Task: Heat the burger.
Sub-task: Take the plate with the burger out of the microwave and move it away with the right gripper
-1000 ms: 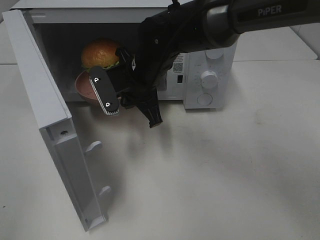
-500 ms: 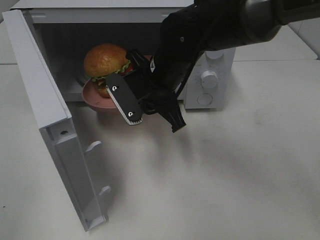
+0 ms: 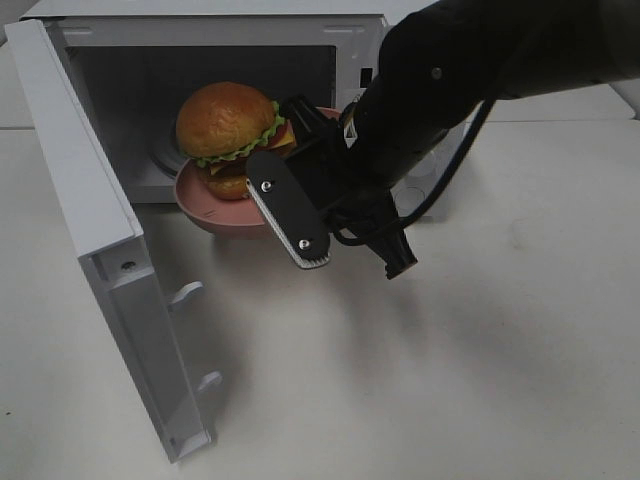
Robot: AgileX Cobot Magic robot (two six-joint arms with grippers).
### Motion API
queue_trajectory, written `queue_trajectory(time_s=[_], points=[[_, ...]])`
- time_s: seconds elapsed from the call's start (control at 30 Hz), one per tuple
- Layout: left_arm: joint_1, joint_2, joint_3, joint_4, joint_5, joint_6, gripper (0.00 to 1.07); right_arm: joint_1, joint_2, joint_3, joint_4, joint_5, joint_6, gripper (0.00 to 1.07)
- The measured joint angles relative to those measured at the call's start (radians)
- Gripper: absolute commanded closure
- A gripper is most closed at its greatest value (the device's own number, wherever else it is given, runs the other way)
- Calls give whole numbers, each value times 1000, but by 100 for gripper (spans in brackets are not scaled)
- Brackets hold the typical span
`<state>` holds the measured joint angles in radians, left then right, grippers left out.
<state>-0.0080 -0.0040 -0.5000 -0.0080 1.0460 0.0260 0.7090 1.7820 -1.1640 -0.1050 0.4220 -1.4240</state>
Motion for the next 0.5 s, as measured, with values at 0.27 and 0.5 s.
queue_trajectory(time_s=[0.27,0.5], points=[[0,0,0,0,0,0,5,-1,-112,117,-2,-11,3,107],[0,0,0,0,0,0,5,-6,-217,226,-8,-44,4,107]])
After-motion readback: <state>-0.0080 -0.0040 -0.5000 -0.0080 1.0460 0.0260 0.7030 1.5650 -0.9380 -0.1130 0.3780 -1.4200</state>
